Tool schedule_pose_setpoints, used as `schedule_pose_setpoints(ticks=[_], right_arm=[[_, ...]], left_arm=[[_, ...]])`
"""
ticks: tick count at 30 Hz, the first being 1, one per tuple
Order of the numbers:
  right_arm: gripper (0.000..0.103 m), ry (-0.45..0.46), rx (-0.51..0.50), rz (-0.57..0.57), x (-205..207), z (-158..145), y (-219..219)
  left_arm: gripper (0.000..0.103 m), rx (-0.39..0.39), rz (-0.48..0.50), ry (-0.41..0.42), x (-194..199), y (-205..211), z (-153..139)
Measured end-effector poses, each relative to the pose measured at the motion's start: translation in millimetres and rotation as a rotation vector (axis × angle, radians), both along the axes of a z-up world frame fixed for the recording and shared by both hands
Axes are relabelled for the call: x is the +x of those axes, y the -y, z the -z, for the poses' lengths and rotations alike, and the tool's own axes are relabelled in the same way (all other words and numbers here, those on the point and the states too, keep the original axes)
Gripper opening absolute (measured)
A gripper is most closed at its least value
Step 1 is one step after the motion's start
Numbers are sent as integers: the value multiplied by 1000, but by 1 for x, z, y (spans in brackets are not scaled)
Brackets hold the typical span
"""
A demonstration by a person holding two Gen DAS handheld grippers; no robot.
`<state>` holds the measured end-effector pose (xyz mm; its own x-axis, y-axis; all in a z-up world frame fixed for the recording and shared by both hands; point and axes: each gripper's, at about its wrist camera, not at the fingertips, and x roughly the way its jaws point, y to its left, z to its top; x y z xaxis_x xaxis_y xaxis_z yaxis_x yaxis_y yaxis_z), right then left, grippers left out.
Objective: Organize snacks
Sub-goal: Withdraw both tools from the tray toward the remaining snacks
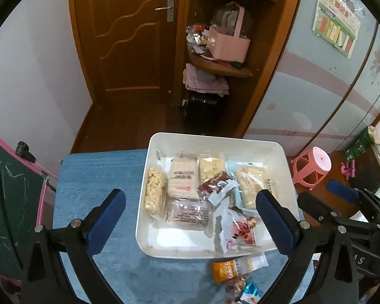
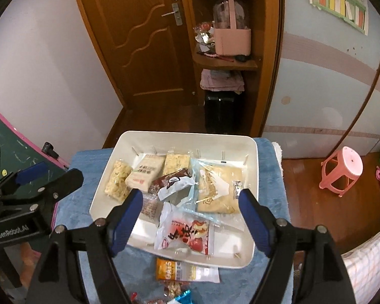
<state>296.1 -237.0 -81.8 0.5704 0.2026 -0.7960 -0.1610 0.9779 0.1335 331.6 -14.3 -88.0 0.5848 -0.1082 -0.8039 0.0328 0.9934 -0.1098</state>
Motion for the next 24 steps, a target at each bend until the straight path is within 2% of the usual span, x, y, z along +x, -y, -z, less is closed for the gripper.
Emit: schedule_pose_setpoints(ticks=[14, 24], right_arm=[[79, 115, -14, -54, -86, -53, 13], [79, 185, -14, -89, -151, -78, 25]], left_arm=[[102, 7, -11, 128, -93, 20, -67], [102, 69, -31, 221, -169, 34, -96]])
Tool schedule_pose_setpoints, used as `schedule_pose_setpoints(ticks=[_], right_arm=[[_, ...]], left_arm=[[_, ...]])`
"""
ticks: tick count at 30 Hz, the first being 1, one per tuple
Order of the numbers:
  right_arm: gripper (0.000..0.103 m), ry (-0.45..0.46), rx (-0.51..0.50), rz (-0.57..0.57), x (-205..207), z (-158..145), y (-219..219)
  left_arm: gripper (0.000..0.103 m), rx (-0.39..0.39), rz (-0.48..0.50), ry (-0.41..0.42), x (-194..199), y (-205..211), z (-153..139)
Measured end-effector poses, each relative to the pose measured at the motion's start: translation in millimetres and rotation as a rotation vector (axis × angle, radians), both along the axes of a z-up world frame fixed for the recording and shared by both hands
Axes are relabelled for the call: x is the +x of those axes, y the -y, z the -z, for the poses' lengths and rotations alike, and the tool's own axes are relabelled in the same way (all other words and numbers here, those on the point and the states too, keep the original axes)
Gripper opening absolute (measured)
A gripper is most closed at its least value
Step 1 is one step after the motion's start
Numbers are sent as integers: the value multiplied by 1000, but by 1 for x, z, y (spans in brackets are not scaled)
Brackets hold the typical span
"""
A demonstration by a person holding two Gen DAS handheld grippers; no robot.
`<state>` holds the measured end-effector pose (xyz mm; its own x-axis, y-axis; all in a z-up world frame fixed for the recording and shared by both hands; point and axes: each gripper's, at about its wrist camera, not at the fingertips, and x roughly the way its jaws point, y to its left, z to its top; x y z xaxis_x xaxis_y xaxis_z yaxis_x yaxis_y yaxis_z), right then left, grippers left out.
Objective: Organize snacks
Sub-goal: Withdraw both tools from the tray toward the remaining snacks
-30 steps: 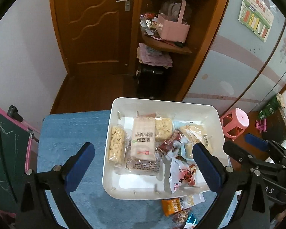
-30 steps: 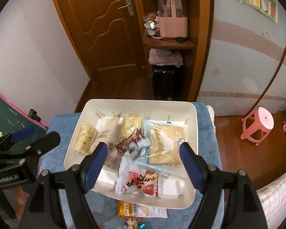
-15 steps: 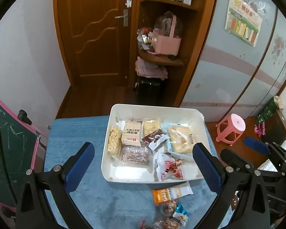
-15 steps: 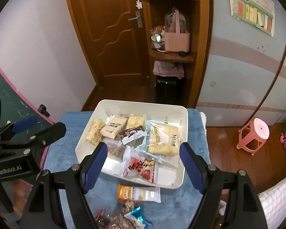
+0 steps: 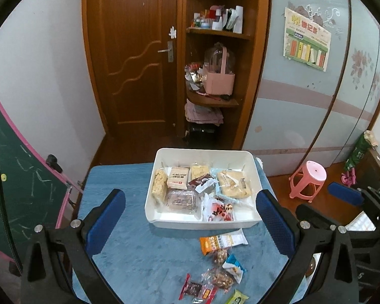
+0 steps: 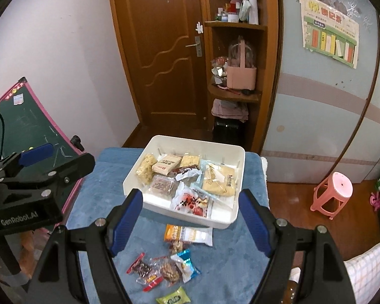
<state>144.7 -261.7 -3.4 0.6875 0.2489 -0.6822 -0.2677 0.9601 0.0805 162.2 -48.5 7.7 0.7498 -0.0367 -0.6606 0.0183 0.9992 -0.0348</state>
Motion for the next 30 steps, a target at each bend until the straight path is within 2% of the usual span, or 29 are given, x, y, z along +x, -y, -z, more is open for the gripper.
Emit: schedule_pose_setpoints(ticks=[8, 12, 16, 22, 25, 28, 30], right_arm=[[79, 5, 11, 2, -39, 5, 18], [79, -25, 19, 10, -50, 19, 25], [79, -60, 15, -6, -58, 39, 26], [79, -149, -45, -21, -67, 87, 19], [79, -236, -66, 5, -66, 119, 17], [79, -364, -36, 5, -64, 159, 14], [79, -416, -27, 15, -65, 178, 12]], left_arm=[[102, 44, -18, 39, -51, 0, 2], [102, 70, -17, 37, -69, 1, 11], [102, 89, -6, 1, -79, 1, 32], [102, 97, 42, -115, -87, 1, 86], [102, 124, 79, -181, -86, 3, 121], [102, 171, 127, -258, -82, 9, 161], [102, 195, 153, -302, -81, 11, 185]])
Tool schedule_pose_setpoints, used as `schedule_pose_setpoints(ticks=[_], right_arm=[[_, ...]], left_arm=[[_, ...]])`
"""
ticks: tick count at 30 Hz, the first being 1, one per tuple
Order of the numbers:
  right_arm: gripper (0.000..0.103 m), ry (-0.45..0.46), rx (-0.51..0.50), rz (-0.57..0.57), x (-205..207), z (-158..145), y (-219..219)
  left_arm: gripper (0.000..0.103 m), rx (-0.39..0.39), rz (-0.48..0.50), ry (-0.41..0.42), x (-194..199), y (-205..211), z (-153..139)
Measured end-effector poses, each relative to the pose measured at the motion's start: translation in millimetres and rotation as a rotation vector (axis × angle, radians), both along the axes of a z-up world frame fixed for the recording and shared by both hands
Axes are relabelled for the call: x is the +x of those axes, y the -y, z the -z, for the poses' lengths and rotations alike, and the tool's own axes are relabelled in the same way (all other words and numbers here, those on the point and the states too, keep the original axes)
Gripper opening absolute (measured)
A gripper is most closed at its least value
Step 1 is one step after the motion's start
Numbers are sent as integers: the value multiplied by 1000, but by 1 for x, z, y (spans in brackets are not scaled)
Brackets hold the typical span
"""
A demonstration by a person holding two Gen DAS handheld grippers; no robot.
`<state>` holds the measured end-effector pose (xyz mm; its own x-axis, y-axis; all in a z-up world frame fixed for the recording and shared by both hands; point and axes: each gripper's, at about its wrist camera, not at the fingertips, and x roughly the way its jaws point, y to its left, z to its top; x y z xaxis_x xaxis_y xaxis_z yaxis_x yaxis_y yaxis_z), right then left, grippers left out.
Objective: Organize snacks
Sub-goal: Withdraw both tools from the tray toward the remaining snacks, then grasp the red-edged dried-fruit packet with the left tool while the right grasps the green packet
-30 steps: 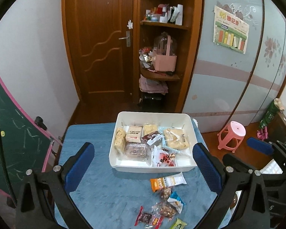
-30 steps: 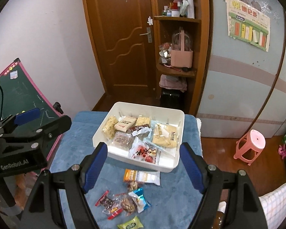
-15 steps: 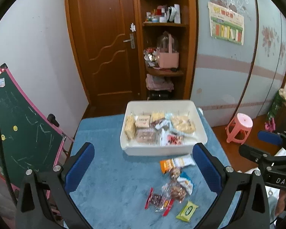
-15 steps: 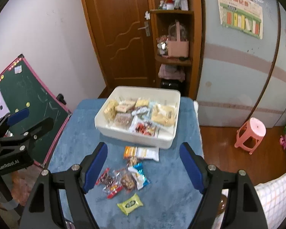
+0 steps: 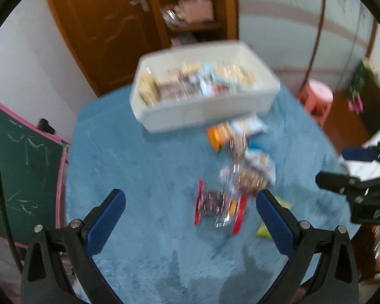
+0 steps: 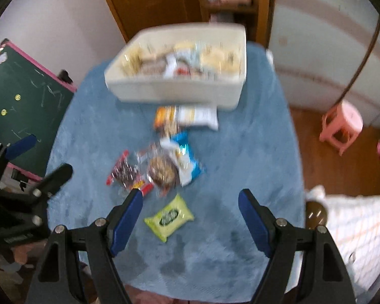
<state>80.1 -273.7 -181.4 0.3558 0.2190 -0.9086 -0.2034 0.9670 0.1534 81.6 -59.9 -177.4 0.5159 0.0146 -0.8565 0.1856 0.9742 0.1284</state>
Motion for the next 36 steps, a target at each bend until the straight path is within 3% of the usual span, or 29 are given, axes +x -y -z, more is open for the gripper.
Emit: schedule_pose_setpoints(ticks=[7, 10, 16, 21, 23, 26, 36], right_arm=[[78, -172, 69, 106, 3, 62, -7], [71, -256, 101, 155, 6, 87, -13], [67, -378, 81, 214, 11, 126, -25], [64, -332, 12, 185, 7, 125, -37], [48, -312, -10, 153, 3, 124, -41], [47, -293, -37, 117, 0, 121, -43], [46, -250, -58, 241, 14, 115, 8]], left_arm=[[102, 35, 15, -165, 12, 1, 75], [102, 11, 12, -205, 18, -2, 90], [102, 24, 36, -255, 27, -4, 110], [102, -10, 33, -282, 36, -11, 113], [102, -34, 34, -295, 43, -12, 114], [102, -55, 43, -308, 49, -11, 115], [102, -110, 61, -414, 69, 3, 138]])
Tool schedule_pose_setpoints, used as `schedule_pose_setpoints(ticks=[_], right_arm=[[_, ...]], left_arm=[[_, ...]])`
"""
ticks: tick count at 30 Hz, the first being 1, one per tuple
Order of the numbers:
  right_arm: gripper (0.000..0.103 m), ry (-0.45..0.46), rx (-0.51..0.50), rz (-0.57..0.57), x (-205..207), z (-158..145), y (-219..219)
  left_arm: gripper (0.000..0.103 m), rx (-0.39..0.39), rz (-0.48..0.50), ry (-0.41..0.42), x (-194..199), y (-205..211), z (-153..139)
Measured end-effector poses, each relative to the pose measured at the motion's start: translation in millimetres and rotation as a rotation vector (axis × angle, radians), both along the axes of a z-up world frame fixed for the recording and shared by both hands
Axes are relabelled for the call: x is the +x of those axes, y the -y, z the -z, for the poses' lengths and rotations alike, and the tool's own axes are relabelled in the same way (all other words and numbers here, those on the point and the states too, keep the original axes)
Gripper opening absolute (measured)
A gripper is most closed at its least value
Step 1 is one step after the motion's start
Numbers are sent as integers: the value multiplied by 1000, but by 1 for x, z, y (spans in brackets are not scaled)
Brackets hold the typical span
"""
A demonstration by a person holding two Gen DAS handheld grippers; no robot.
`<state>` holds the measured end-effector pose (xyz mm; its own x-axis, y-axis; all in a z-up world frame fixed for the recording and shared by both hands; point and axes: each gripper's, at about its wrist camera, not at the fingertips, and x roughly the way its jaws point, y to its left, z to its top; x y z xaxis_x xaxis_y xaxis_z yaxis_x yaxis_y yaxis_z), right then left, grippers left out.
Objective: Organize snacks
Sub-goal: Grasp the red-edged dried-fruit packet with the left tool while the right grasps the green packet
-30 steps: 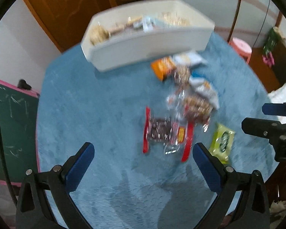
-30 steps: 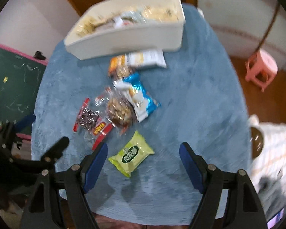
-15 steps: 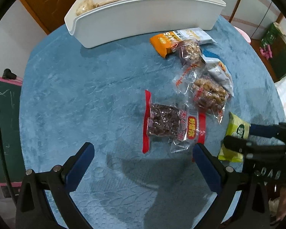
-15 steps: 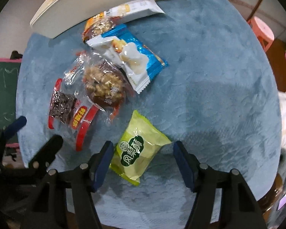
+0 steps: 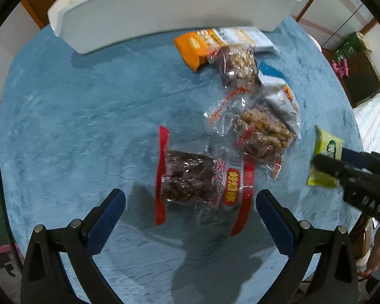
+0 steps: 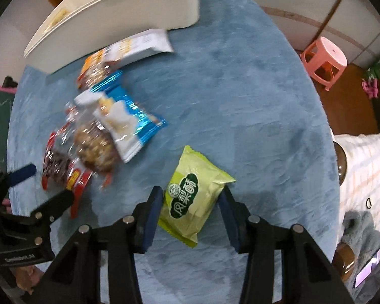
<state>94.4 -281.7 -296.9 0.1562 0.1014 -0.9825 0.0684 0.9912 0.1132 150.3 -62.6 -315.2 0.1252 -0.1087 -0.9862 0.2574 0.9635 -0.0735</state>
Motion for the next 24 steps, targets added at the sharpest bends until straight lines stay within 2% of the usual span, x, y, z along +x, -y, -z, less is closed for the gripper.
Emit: schedule_pose_setpoints(ticks=[3, 8, 13, 15, 18, 19, 24], right_arm=[[46, -8, 29, 21, 1, 2, 11], [46, 12, -9, -20, 3, 3, 6], [46, 10, -12, -26, 10, -1, 7], [46, 10, -14, -26, 14, -1, 3], [46, 16, -17, -32, 17, 1, 4], [46, 19, -17, -35, 19, 3, 6], [45, 31, -11, -56, 11, -3, -2]], left_arm=[[102, 19, 1, -34, 4, 2, 10], [102, 53, -2, -70, 15, -2, 23], [102, 59, -19, -63, 20, -2, 26], [99, 64, -23, -57, 21, 4, 26], [78, 71, 1, -31, 18, 12, 18], [65, 72, 14, -17, 17, 15, 14], [54, 85, -5, -22, 18, 19, 9]])
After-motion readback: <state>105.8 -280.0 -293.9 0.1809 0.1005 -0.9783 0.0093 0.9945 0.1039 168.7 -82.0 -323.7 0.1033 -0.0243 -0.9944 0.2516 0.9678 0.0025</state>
